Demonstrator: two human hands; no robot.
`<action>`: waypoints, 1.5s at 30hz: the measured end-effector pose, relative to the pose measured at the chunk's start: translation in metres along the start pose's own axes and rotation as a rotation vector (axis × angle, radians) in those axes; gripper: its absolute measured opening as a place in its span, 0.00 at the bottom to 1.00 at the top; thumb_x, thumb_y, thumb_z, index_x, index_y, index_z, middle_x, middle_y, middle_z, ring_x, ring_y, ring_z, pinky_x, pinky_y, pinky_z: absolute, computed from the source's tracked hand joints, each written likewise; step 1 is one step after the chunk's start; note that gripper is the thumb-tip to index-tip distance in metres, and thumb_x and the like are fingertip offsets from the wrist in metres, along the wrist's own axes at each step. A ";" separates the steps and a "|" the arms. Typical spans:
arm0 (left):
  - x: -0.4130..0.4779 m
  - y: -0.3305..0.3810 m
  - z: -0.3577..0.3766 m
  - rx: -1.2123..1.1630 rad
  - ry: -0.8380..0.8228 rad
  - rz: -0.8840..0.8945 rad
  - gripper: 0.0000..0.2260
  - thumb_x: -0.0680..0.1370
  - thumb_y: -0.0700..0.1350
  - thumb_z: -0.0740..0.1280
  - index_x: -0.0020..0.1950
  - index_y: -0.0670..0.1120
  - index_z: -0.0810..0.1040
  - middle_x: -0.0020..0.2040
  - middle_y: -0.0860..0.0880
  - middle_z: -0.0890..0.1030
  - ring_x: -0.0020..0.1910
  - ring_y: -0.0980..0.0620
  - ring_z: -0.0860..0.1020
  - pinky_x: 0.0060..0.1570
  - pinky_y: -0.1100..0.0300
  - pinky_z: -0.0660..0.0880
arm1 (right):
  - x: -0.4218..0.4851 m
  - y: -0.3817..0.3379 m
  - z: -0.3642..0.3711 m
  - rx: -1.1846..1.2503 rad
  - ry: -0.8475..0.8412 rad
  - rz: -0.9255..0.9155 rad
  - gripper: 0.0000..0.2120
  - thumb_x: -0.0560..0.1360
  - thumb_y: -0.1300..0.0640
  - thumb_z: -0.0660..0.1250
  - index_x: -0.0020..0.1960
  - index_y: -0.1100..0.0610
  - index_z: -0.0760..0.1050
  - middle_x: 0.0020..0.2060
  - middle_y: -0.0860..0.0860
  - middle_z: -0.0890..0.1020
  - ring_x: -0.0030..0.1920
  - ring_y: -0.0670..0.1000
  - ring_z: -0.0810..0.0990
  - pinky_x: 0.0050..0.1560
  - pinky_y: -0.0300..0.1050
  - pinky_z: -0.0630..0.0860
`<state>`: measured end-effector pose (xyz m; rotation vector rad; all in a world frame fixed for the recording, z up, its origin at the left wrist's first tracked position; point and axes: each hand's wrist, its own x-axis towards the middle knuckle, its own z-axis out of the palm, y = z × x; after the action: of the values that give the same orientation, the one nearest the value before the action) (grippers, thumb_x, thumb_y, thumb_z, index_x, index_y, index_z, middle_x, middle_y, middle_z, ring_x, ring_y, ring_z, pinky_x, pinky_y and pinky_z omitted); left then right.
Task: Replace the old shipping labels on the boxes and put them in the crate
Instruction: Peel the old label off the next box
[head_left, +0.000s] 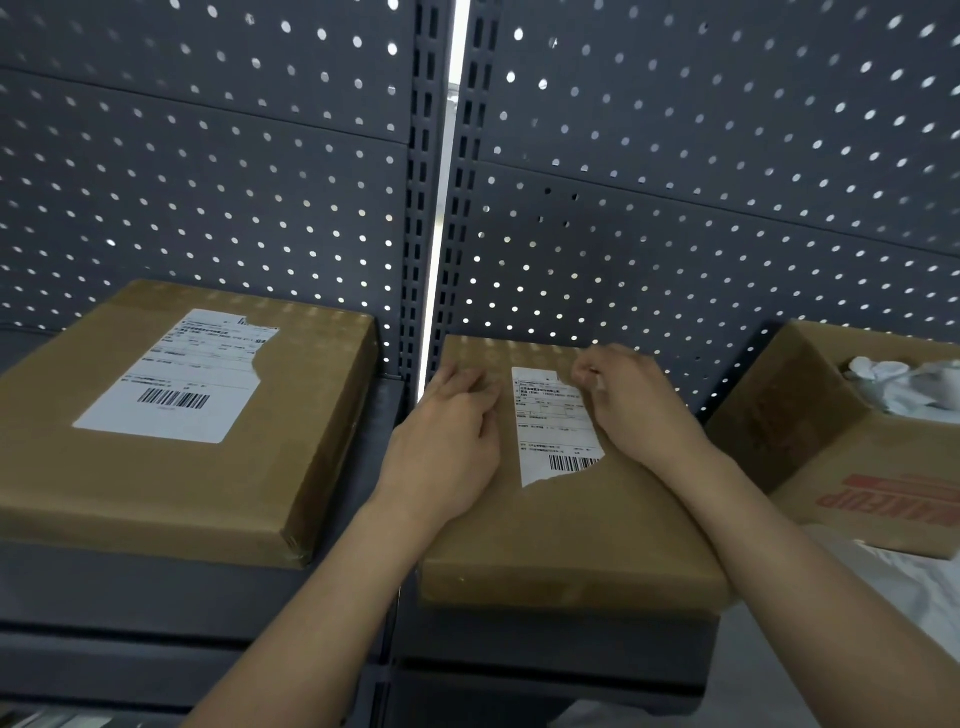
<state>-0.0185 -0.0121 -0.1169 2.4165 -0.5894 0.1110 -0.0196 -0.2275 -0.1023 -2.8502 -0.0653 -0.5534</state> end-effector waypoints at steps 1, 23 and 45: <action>0.000 0.000 0.000 -0.003 -0.003 -0.004 0.19 0.82 0.45 0.55 0.73 0.51 0.69 0.75 0.58 0.63 0.77 0.58 0.51 0.66 0.52 0.66 | 0.000 0.000 0.002 -0.027 0.003 -0.028 0.09 0.76 0.65 0.61 0.45 0.54 0.78 0.41 0.50 0.80 0.42 0.55 0.78 0.48 0.54 0.75; 0.000 -0.001 0.001 -0.007 -0.010 -0.007 0.19 0.82 0.45 0.55 0.73 0.51 0.69 0.76 0.58 0.63 0.77 0.57 0.51 0.68 0.51 0.65 | -0.003 -0.004 -0.002 -0.069 -0.002 -0.067 0.05 0.77 0.55 0.67 0.45 0.55 0.80 0.38 0.49 0.79 0.40 0.52 0.78 0.46 0.53 0.76; 0.001 -0.002 0.003 -0.019 0.010 0.000 0.19 0.82 0.45 0.55 0.73 0.51 0.70 0.75 0.57 0.64 0.77 0.58 0.52 0.70 0.53 0.63 | -0.019 -0.008 -0.020 0.244 -0.021 0.055 0.10 0.81 0.53 0.62 0.56 0.54 0.79 0.46 0.49 0.81 0.47 0.48 0.76 0.45 0.33 0.67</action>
<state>-0.0174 -0.0128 -0.1199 2.3967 -0.5831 0.1167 -0.0452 -0.2243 -0.0895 -2.6122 -0.0545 -0.4698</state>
